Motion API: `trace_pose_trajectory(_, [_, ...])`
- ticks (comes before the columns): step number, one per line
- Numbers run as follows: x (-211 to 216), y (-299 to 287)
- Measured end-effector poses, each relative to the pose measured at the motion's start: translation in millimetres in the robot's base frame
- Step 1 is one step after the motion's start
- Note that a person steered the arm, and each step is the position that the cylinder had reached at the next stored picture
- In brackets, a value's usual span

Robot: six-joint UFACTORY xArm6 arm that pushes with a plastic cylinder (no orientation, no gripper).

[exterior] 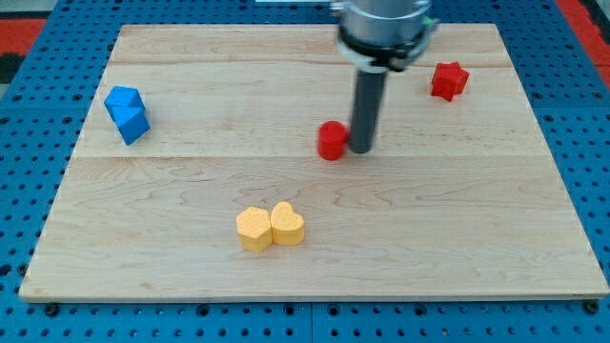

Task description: Move the red circle near the bottom to the blue triangle

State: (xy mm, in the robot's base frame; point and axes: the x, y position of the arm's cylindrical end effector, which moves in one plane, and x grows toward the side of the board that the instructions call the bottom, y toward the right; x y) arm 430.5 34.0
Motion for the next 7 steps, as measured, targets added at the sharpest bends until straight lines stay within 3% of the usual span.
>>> trace_pose_trajectory(1, [6,-75])
trace_pose_trajectory(3, [-23,-67])
trace_pose_trajectory(7, [-23,-135])
